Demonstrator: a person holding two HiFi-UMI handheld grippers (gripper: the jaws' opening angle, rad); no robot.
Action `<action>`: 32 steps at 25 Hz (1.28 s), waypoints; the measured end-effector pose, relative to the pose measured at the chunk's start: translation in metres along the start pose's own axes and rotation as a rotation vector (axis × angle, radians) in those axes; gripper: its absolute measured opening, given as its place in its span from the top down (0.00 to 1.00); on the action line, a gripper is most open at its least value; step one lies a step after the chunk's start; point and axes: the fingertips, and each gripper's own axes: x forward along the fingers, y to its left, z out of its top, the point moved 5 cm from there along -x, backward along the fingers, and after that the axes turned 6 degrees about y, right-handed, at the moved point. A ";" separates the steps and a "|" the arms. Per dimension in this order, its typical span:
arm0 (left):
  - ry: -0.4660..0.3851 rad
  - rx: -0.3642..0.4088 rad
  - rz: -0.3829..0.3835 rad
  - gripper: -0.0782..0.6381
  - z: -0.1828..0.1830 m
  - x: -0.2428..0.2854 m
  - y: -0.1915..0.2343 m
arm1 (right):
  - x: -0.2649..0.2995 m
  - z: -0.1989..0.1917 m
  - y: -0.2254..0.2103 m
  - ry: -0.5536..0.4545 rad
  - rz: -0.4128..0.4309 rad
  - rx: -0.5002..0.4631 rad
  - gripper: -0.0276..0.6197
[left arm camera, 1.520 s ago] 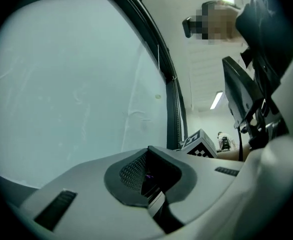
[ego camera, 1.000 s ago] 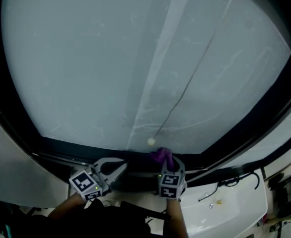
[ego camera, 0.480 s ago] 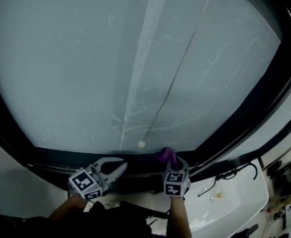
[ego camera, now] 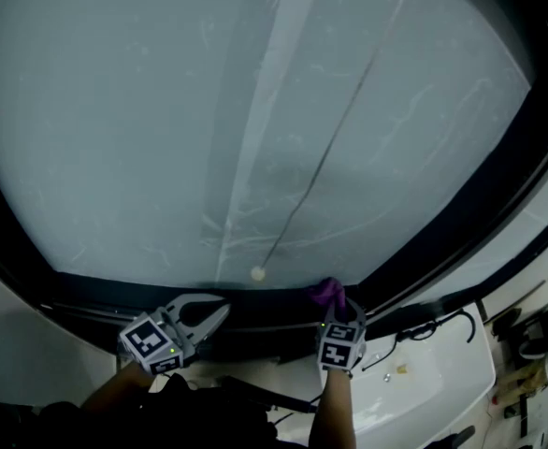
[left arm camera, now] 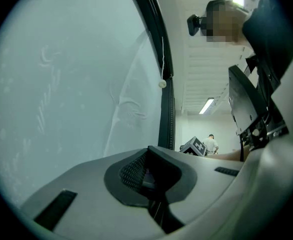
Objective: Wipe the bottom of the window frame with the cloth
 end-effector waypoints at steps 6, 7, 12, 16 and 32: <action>0.005 -0.002 0.007 0.89 0.000 0.000 0.001 | 0.004 -0.003 -0.010 0.007 -0.017 0.009 0.86; 0.007 0.000 0.009 0.89 0.000 0.000 0.001 | 0.005 -0.003 -0.011 0.007 -0.020 0.011 0.86; 0.014 -0.007 0.017 0.89 -0.002 0.001 0.001 | 0.009 -0.007 -0.021 0.008 -0.044 0.022 0.86; 0.025 -0.001 0.025 0.89 -0.003 0.000 0.002 | 0.010 -0.011 -0.028 0.022 -0.073 0.030 0.86; 0.042 0.003 0.016 0.89 -0.003 0.000 0.001 | 0.019 -0.024 -0.059 0.035 -0.193 0.118 0.86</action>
